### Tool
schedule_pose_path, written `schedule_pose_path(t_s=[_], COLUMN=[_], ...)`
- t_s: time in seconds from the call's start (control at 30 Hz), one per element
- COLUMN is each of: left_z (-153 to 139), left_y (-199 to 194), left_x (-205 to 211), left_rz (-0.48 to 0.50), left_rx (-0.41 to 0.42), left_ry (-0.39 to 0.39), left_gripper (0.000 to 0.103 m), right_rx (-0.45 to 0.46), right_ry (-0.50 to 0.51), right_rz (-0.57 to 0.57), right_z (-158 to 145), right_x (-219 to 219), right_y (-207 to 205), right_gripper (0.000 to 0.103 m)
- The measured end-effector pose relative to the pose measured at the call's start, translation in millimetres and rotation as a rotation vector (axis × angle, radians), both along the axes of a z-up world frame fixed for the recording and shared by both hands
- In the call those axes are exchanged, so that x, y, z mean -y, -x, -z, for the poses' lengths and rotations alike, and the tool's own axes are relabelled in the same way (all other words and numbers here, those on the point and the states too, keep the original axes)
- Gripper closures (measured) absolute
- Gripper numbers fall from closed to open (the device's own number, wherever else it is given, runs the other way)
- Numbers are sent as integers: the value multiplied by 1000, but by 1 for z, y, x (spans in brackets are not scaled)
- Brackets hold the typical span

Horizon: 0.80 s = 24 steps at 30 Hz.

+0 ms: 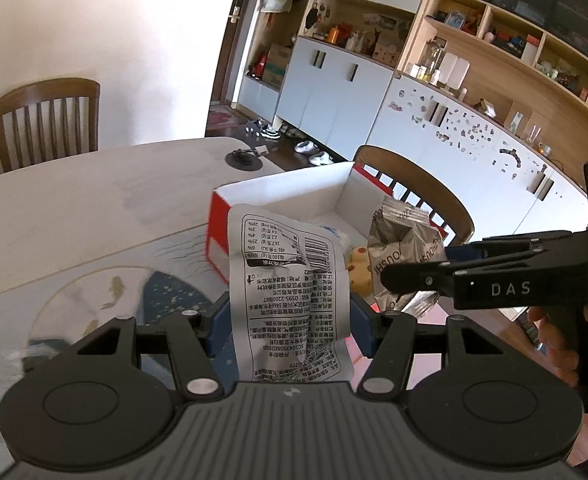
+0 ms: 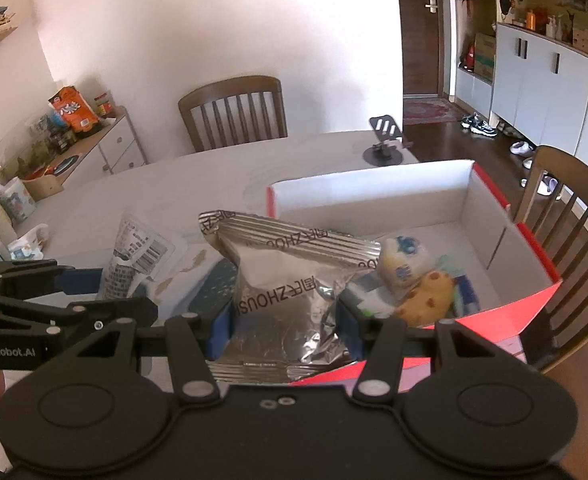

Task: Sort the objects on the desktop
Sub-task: 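Carry the silver foil bag with right tool to the shoebox while left tool carries the white packet, then open right tool to drop the silver foil bag in the box while left tool releases the white packet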

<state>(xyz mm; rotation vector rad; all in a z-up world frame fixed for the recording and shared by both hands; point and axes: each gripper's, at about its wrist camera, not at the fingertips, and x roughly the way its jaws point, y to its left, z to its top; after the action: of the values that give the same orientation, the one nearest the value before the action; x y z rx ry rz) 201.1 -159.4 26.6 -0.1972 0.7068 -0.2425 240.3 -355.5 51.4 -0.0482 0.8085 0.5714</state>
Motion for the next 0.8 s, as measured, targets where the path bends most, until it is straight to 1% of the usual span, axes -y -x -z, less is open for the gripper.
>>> schedule_pose_path(t_s=[0.47, 0.8], left_z=[5, 12], left_y=[-42, -87], left_x=[55, 87], left_rz=[36, 74], left_rx=[-30, -60], left_ry=[-40, -75], left_gripper=[44, 44], right_rx=[7, 10], right_ry=[2, 29], right_rz=[31, 64], right_z=[3, 9], right_x=[57, 85], right_y=[-43, -79], right_gripper=[49, 49])
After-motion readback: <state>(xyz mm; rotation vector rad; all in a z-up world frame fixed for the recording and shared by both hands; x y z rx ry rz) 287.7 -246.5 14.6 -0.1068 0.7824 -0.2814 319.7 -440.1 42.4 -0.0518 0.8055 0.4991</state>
